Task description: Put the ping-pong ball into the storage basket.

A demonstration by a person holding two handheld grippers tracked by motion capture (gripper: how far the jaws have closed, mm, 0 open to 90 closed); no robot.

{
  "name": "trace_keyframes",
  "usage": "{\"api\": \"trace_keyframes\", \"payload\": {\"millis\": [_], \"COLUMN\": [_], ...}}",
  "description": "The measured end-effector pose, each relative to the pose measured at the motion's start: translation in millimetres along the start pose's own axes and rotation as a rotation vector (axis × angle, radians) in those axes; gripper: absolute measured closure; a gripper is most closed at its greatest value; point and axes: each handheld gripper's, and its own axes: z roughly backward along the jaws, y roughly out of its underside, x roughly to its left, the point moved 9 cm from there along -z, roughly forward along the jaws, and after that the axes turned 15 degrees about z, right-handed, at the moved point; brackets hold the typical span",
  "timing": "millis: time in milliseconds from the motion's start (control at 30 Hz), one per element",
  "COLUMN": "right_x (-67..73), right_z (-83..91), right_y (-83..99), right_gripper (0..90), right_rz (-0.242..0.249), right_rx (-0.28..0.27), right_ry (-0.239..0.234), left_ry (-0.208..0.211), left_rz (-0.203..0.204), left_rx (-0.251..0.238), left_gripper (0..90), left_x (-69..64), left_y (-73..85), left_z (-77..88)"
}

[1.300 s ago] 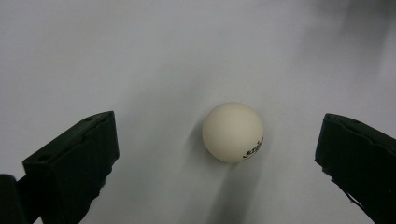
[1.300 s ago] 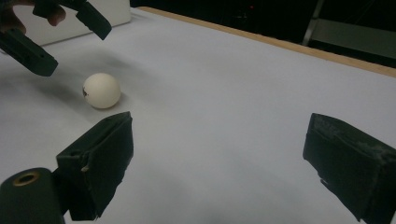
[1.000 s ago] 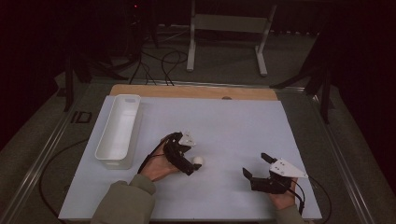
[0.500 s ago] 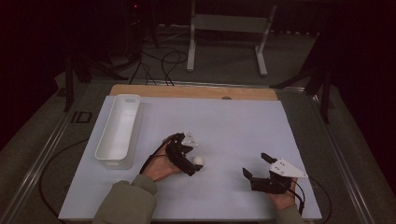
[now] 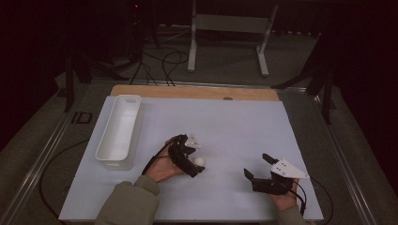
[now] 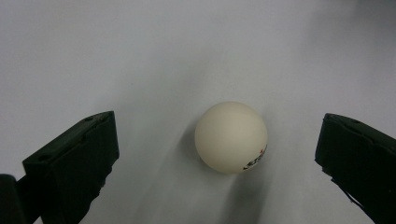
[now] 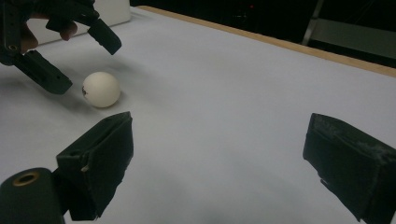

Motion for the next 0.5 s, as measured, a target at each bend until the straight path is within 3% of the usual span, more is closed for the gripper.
{"api": "trace_keyframes", "payload": {"millis": [500], "right_x": [0.3], "right_z": [-0.4], "right_y": [0.4], "right_gripper": [8.3], "right_rz": [0.0], "right_rx": [0.003], "right_ry": [-0.001], "left_ry": [0.001], "left_rz": [0.0], "left_rx": [0.02], "left_gripper": [0.1], "left_x": [0.5], "left_y": [2.5], "left_z": [-6.4]}}
